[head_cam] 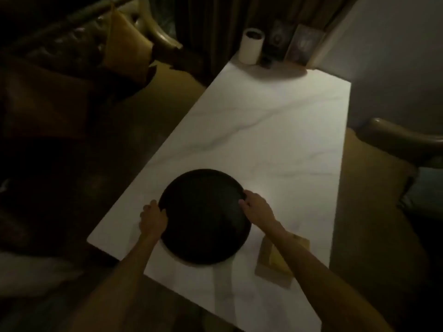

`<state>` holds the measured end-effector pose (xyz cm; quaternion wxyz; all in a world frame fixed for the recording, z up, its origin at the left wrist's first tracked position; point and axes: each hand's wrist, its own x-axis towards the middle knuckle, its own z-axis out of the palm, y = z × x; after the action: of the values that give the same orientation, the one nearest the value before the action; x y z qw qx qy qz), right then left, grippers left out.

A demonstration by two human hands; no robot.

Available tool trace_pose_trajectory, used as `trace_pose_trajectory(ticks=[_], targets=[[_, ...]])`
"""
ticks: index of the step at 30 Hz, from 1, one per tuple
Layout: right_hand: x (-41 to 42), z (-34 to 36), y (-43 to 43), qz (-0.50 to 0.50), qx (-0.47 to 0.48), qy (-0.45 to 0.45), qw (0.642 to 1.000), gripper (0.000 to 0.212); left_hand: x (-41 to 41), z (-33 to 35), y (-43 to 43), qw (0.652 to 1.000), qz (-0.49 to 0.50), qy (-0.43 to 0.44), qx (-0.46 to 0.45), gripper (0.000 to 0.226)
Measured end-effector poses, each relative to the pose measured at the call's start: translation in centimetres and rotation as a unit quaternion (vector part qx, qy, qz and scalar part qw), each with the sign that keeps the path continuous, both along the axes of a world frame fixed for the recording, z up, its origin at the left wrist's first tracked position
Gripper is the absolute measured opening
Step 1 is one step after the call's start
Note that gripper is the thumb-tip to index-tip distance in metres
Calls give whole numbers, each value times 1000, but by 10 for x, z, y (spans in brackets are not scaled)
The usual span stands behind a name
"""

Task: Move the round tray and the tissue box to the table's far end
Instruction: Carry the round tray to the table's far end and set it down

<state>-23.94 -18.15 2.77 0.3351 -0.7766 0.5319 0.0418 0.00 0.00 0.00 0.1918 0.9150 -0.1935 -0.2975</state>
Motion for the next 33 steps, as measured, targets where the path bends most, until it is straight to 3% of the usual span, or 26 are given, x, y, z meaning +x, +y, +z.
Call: trace_pose_trajectory(ticks=[3, 7, 12, 16, 19, 24, 31, 33], targets=[[13, -63, -40, 0, 79, 9, 997, 63, 10, -31, -15, 994, 39, 82, 53, 67], [16, -78, -43, -96, 159, 44, 982, 79, 4, -55, -15, 990, 77, 83, 90, 57], [8, -98, -45, -133, 172, 52, 975, 71, 3, -64, -14, 988, 120, 92, 29, 51], [-6, -108, -59, -164, 243, -13, 956, 61, -6, -54, -6, 972, 141, 178, 54, 79], [-10, -66, -56, -170, 286, -59, 941, 43, -28, -37, 11, 959, 185, 207, 53, 82], [-8, 6, -54, -114, 326, -144, 928, 41, -54, 20, 54, 951, 232, 204, 8, 109], [24, 123, -89, 18, 357, -267, 895, 50, -60, 201, 65, 931, 311, 129, -141, 96], [19, 198, -84, 57, 334, -309, 888, 48, -62, 255, 59, 909, 320, 128, -234, 89]])
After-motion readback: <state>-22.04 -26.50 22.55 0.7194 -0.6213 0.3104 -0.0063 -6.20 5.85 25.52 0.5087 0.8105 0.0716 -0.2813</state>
